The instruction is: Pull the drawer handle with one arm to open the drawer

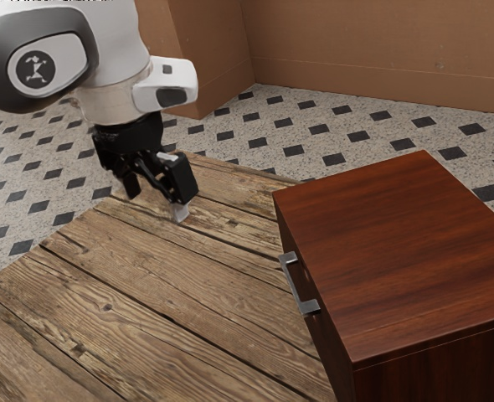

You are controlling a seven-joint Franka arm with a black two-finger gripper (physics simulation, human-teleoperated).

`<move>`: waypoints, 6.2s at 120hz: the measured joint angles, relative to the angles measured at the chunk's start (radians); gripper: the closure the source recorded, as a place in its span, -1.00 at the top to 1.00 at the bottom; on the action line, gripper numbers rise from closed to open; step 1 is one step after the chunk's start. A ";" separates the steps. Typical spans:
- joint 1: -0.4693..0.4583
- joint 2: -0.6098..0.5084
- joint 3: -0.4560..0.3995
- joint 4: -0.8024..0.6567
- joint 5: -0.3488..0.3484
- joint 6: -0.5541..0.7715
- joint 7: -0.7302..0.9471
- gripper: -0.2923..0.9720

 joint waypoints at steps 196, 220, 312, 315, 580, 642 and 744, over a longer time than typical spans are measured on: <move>0.216 0.212 -0.187 -0.656 -0.484 0.795 -0.857 0.54; 0.213 0.194 -0.202 -0.666 -0.485 0.810 -0.884 0.54; 0.216 0.088 -0.231 -0.725 -0.474 1.076 -0.927 0.54; 0.215 0.083 -0.231 -0.725 -0.471 1.082 -0.928 0.54; 0.325 0.463 -0.231 -0.971 -0.321 0.892 -0.940 0.54; 0.362 0.578 -0.231 -1.014 -0.229 0.794 -0.967 0.54; 0.382 0.677 -0.189 -1.022 -0.104 0.663 -1.028 0.53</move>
